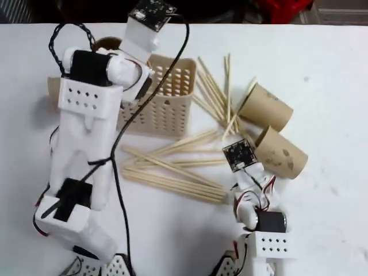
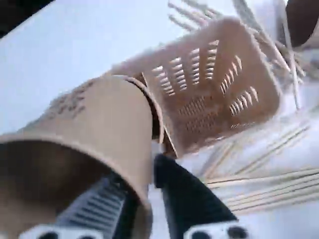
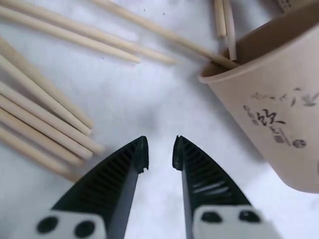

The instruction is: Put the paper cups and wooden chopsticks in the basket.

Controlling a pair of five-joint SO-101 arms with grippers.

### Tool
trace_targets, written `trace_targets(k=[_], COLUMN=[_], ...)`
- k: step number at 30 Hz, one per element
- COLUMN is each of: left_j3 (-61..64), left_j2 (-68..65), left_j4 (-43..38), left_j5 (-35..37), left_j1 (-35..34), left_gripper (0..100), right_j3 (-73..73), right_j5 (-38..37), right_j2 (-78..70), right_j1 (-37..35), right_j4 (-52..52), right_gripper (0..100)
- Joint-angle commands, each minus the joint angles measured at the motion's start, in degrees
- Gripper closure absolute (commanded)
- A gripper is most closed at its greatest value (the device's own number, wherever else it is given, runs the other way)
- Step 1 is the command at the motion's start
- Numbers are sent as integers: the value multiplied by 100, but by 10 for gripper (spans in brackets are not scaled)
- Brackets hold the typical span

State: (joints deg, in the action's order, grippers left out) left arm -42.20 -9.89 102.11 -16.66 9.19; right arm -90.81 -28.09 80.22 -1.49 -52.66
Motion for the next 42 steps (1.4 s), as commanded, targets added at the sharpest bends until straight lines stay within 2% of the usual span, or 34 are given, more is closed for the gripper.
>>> trace_targets(k=[1,7,16,19,24,36,42], left_j3=[-475,-1442,-220,26,123,-387,-18], left_j2=[13,-4,-4,-4,-13,163,75], left_j4=[-26,-220,-1582,-1767,-1925,-1688,-1723], left_j5=[-44,-9,-9,0,-26,0,9], left_j1=[-4,-418,-558,-453,-215,-418,48], left_gripper=[862,851,850,850,850,849,849], right_j3=[26,26,26,26,26,26,26], right_j5=[9,9,9,9,9,9,9], right_j2=[40,40,40,40,40,40,40], right_j1=[22,22,13,13,13,13,13], right_j4=[92,92,92,92,92,92,101], right_gripper=[907,907,907,907,907,907,907])
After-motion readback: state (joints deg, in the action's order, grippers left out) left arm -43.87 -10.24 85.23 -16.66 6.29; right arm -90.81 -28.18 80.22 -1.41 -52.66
